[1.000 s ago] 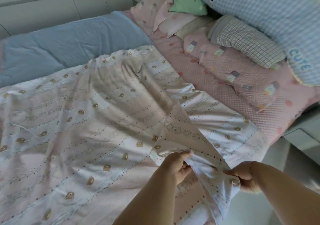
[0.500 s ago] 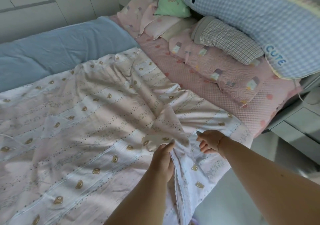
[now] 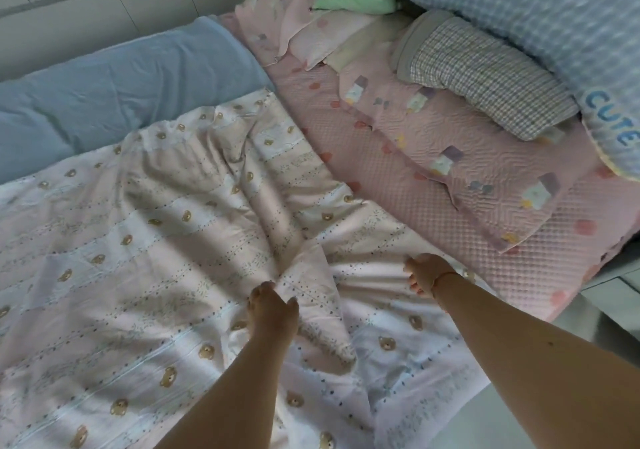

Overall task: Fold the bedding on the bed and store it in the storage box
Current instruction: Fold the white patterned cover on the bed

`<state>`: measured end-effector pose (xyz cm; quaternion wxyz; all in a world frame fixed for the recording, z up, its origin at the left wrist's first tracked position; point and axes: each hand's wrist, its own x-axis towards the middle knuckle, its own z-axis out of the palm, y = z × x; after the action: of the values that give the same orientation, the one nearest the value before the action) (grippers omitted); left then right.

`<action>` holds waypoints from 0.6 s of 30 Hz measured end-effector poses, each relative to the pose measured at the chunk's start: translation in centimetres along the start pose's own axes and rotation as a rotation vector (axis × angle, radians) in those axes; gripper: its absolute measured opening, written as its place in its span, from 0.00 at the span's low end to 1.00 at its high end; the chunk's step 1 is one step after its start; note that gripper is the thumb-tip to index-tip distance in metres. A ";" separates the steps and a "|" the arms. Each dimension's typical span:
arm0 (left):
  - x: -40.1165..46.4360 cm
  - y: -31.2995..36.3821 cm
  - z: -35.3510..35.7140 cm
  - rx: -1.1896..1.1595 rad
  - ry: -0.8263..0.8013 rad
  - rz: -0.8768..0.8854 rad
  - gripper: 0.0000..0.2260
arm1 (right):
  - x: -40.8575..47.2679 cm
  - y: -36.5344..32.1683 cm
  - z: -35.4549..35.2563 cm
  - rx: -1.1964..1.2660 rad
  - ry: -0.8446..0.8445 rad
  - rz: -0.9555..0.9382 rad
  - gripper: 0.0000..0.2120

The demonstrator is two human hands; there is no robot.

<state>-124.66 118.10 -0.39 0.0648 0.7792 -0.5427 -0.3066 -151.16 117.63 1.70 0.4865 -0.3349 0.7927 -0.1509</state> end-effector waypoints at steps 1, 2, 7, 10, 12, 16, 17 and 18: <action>1.0 0.5 0.8 0.052 -0.016 0.032 0.27 | 1.8 0.2 -1.3 -0.093 0.050 -0.022 0.24; 1.8 0.7 1.4 0.087 -0.028 0.046 0.29 | 3.0 0.3 -2.4 -0.186 0.097 -0.035 0.24; 4.9 1.3 3.8 0.180 -0.114 -0.047 0.36 | 9.2 0.8 -5.8 -0.369 0.159 -0.022 0.23; 5.6 3.1 4.0 0.181 -0.099 -0.036 0.24 | 11.5 1.0 -5.7 -0.459 0.070 -0.010 0.29; 5.3 5.0 4.3 0.214 -0.158 0.047 0.15 | 12.4 1.2 -5.5 -0.488 0.008 0.009 0.30; 3.9 8.8 5.6 0.037 -0.254 0.138 0.10 | 13.1 1.9 -5.6 -0.545 -0.014 -0.032 0.25; 3.5 9.7 5.9 0.003 -0.271 0.149 0.10 | 13.1 2.2 -5.7 -0.520 0.014 -0.072 0.22; 3.2 10.4 6.3 -0.028 -0.288 0.152 0.10 | 12.9 2.4 -5.9 -0.488 0.055 -0.113 0.17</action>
<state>-135.80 112.55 -2.20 0.0202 0.6830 -0.5994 -0.4168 -161.12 110.13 -5.46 0.3605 -0.4821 0.7985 0.0090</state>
